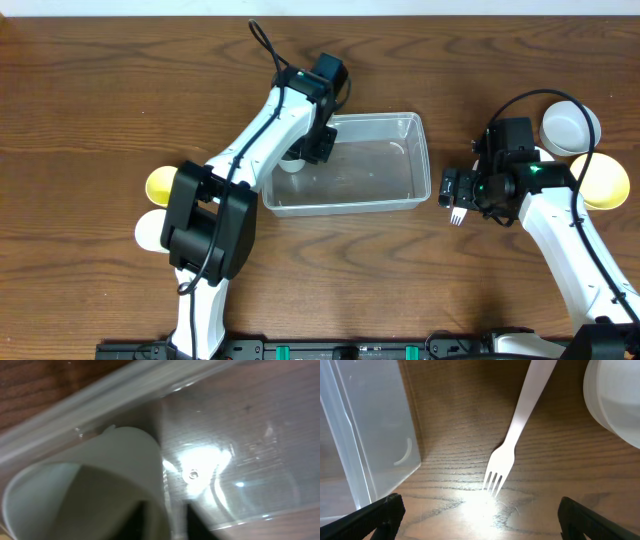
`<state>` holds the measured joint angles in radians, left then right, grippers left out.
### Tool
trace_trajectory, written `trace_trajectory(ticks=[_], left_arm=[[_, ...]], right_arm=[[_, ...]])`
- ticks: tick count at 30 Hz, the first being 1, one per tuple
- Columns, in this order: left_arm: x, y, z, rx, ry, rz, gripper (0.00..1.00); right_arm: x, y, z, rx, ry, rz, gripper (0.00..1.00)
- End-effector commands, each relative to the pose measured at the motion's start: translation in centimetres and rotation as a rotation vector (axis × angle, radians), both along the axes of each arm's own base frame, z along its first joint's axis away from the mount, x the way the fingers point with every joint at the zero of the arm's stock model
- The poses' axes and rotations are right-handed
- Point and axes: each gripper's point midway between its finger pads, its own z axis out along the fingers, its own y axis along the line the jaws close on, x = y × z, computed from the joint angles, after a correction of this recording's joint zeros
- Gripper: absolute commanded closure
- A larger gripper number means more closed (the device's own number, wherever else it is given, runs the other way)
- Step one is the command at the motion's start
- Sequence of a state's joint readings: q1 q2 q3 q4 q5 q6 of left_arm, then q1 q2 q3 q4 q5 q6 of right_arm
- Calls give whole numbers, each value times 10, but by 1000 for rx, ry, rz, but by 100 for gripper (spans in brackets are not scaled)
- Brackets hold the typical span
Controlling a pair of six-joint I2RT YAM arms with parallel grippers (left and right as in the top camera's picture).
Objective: Pack container
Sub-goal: 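Carry grey cup with left gripper into container and release, then lower left gripper onto the yellow cup and grasp it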
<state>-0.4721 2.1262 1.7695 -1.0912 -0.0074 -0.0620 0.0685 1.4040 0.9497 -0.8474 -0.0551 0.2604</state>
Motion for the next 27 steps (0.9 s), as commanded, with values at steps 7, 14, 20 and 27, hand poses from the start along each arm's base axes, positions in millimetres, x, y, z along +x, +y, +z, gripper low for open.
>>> trace_trajectory(ticks=[7,14,20,27], left_arm=[[13,14,75,-9,-145,17,24],[-5,86,195,5,-393,219,12],[-28,171,184,-11,-277,513,11],[-45,204,98,-107,-61,678,12]], right_arm=[[4,-3,4,-2,-5,-24,1],[4,-4,4,-7,-6,-26,1],[4,-7,4,-25,-8,-26,1],[3,-7,3,-27,-5,-19,1]])
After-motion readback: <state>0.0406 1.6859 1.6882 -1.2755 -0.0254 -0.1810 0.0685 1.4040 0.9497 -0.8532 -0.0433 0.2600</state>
